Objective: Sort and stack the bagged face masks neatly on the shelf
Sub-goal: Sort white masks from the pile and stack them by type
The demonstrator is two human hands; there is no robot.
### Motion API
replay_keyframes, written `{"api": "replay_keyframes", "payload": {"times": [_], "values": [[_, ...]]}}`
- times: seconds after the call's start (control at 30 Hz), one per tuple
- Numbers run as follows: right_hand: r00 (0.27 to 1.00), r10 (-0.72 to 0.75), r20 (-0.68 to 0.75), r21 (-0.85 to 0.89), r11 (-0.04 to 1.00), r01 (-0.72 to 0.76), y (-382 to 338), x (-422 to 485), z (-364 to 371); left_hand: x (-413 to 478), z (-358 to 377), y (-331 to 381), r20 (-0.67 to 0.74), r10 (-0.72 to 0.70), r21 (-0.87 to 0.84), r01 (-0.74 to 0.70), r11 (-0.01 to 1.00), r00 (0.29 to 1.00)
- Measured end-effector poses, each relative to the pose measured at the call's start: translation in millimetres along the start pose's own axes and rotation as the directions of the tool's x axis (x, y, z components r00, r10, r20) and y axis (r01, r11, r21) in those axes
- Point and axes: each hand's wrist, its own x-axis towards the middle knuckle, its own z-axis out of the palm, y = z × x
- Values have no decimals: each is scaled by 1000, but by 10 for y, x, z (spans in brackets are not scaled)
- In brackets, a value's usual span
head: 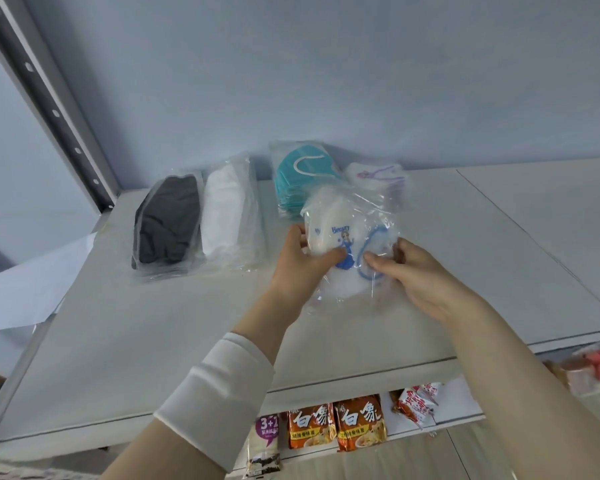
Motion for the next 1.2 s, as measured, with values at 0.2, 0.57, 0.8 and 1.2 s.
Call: {"api": "replay_keyframes", "payload": {"times": [0.2,0.57,0.8,1.2], "values": [[972,-229,-50,-31,973,228,-75,-263,-65,-163,-190,110,270,274,4,-285,959,923],[946,-290,-142,-51,957,286,161,-427,-21,-244,83,64,240,246,111,-279,954,939],[927,-221,-303,5,972,233,306,-1059,-624,-310,846,67,387,215,79,-264,961,897],[599,102,-794,242,957,157,1423,-3025,-2379,-1413,3617,-793,760,-166,183,38,982,628]]}}
